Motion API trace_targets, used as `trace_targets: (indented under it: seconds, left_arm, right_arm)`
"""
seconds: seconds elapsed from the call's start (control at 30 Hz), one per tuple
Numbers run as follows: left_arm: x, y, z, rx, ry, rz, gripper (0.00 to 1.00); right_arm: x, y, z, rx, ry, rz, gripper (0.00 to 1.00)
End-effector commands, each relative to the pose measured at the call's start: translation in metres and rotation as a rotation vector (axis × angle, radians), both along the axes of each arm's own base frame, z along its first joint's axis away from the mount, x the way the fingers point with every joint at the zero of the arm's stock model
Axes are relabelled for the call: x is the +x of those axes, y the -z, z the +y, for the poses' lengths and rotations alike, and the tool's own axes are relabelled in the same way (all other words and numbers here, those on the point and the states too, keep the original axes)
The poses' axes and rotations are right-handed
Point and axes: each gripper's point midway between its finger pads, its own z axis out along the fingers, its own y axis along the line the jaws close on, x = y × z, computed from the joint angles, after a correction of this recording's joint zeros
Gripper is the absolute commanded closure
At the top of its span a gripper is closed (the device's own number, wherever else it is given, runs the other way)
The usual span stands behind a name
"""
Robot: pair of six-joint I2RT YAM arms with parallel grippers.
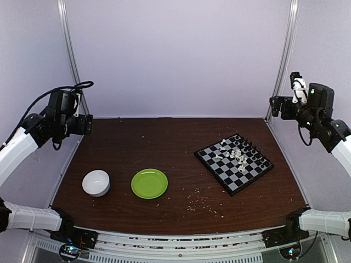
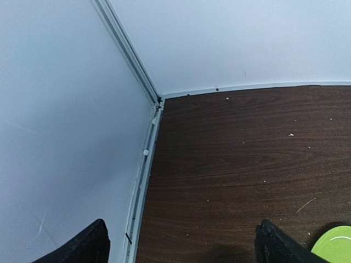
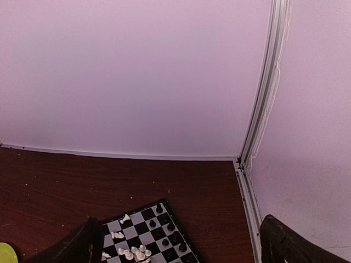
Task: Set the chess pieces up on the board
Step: Adjust the chessboard at the center of the board.
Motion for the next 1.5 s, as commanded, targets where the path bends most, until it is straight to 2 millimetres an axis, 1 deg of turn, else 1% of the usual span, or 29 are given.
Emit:
trace_targets:
  seconds: [0.0, 0.07, 0.17, 0.23, 0.37, 0.47, 0.63, 0.7, 0.73, 0.87, 1.0, 1.1, 1.17, 1.3, 1.47]
  left_arm:
    - [0.016, 0.001, -0.029, -0.112, 0.102, -0.048, 0.07]
    - [0.018, 0.002, -0.043, -0.141, 0.14, -0.05, 0.1]
    - [0.021, 0.003, -0.073, -0.197, 0.214, -0.041, 0.14]
    - [0.023, 0.005, -0.099, -0.241, 0.273, -0.034, 0.18]
    - [0.02, 0.017, -0.162, -0.337, 0.408, 0.015, 0.26]
    - [0.014, 0.031, -0.214, -0.403, 0.502, 0.077, 0.31]
    - [0.0, 0.058, -0.286, -0.5, 0.604, 0.192, 0.34]
    - [-0.007, 0.07, -0.313, -0.541, 0.64, 0.25, 0.35]
    - [-0.009, 0.076, -0.325, -0.555, 0.654, 0.277, 0.35]
    - [-0.017, 0.096, -0.368, -0.588, 0.706, 0.356, 0.33]
    - [-0.021, 0.116, -0.397, -0.612, 0.733, 0.422, 0.33]
    - [-0.021, 0.131, -0.411, -0.63, 0.735, 0.459, 0.33]
    - [-0.018, 0.138, -0.418, -0.639, 0.732, 0.476, 0.33]
    - [-0.014, 0.149, -0.431, -0.652, 0.728, 0.499, 0.3]
    - [-0.008, 0.161, -0.442, -0.662, 0.717, 0.521, 0.27]
  right_arm:
    - [0.003, 0.022, -0.007, -0.038, -0.02, 0.061, 0.01]
    - [0.005, 0.029, -0.012, -0.054, -0.018, 0.092, 0.0]
    - [0.012, 0.042, -0.019, -0.09, -0.018, 0.157, 0.05]
    - [0.018, 0.052, -0.027, -0.115, 0.0, 0.21, 0.07]
    - [0.033, 0.077, -0.042, -0.17, 0.024, 0.323, 0.11]
    - [0.047, 0.101, -0.057, -0.22, 0.042, 0.416, 0.17]
    - [0.068, 0.142, -0.081, -0.272, 0.047, 0.598, 0.34]
    - [0.077, 0.161, -0.089, -0.287, 0.042, 0.687, 0.41]
    - [0.081, 0.169, -0.093, -0.29, 0.039, 0.73, 0.43]
    - [0.097, 0.204, -0.102, -0.26, 0.021, 0.887, 0.47]
    - [0.113, 0.237, -0.1, -0.163, 0.013, 0.998, 0.55]
    - [0.12, 0.261, -0.096, -0.073, 0.015, 1.067, 0.66]
    - [0.123, 0.278, -0.091, -0.009, 0.005, 1.107, 0.71]
    - [0.123, 0.306, -0.088, 0.066, 0.022, 1.17, 0.76]
    - [0.116, 0.324, -0.091, 0.093, 0.04, 1.21, 0.84]
